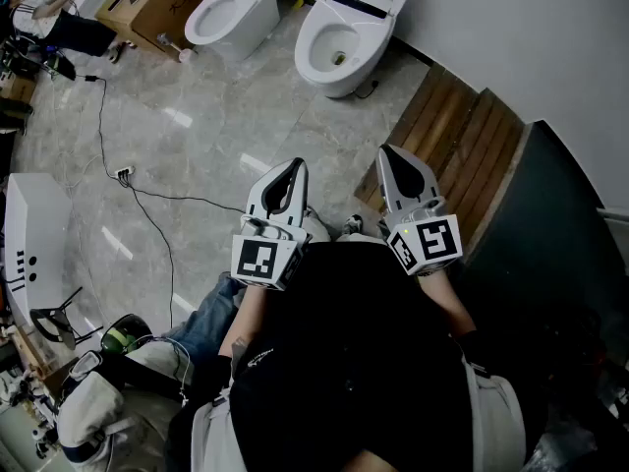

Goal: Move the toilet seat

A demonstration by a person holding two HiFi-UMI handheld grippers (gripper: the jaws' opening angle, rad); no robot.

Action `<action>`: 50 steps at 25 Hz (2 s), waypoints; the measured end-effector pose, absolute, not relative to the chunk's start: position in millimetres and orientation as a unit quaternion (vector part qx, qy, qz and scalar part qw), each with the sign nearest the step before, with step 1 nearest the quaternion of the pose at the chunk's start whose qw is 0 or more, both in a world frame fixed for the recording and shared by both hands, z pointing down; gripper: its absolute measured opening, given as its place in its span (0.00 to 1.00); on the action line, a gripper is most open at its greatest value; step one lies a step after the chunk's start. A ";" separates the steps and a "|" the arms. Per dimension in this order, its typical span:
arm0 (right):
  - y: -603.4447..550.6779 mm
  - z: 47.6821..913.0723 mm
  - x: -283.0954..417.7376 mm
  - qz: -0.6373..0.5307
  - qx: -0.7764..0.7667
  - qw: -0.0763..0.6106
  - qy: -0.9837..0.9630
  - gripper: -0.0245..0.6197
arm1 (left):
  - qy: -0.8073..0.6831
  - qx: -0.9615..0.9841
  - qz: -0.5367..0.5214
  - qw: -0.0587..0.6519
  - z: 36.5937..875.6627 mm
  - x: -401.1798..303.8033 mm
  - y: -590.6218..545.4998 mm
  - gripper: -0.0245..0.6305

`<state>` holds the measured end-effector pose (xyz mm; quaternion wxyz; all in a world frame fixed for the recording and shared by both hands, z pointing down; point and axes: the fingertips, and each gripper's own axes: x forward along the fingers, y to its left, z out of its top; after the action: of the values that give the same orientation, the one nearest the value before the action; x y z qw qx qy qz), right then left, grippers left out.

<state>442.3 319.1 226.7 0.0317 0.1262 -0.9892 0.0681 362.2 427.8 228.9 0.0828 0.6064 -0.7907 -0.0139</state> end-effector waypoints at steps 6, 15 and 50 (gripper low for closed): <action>358.2 224.5 490.0 0.072 0.125 0.033 -0.989 0.05 | -0.794 0.600 -0.035 0.090 231.1 400.3 458.4 0.05; 360.7 213.1 469.5 0.097 0.146 0.027 -0.984 0.05 | -0.772 0.631 -0.020 0.075 219.4 379.6 451.8 0.05; 322.7 224.0 302.8 0.099 0.226 0.032 -0.968 0.05 | -0.731 0.676 -0.026 0.089 233.4 187.9 401.1 0.05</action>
<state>302.8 322.7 224.0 0.0324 0.2264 -0.9684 0.0994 187.9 401.1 233.4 0.0887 0.6757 -0.7314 -0.0260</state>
